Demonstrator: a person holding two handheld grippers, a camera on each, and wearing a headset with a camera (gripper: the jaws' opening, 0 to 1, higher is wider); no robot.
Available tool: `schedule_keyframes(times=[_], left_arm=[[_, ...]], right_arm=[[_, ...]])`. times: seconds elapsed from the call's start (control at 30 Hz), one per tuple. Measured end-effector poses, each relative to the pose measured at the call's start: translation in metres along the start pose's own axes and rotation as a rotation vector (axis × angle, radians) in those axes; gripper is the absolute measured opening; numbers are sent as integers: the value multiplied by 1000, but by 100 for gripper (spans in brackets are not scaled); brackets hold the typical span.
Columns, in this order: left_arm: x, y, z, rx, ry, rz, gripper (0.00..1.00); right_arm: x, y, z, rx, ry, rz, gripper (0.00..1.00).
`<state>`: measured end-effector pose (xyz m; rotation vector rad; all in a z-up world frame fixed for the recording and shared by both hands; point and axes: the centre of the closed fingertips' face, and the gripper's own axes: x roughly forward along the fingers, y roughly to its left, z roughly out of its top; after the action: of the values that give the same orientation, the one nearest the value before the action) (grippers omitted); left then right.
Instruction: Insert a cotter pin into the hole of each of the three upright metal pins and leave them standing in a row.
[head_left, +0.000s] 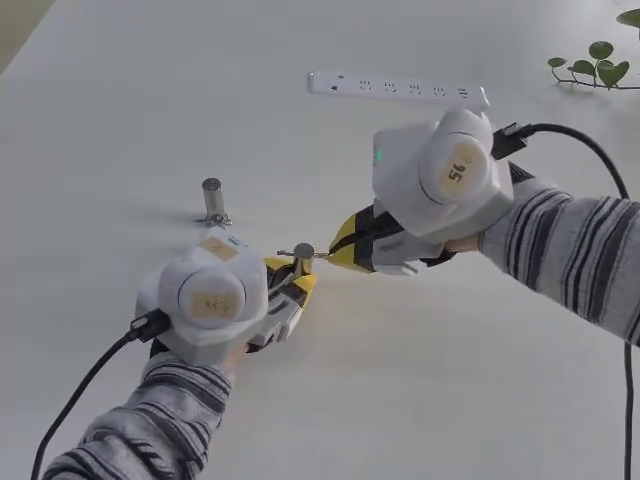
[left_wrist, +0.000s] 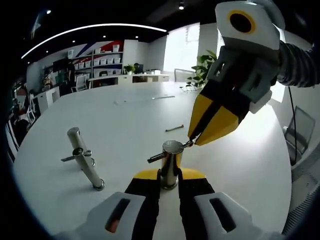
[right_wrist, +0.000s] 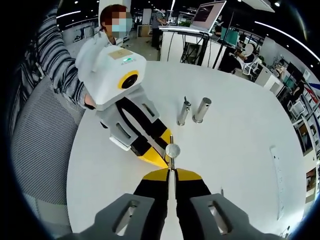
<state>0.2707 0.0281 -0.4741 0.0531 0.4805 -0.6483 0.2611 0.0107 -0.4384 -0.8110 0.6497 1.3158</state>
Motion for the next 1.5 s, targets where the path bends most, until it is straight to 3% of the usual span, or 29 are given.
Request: schedule_keyframes(times=[0.53, 1.2, 1.5], left_arm=[[0, 0, 0, -8, -3, 0, 10], [1, 0, 0, -34, 3, 7, 11], [-9, 1, 4, -35, 2, 1, 29]], right_arm=[[4, 2, 11, -30, -7, -5, 0], [5, -1, 9, -15, -10, -17, 0], [4, 1, 14, 12, -26, -28, 8]])
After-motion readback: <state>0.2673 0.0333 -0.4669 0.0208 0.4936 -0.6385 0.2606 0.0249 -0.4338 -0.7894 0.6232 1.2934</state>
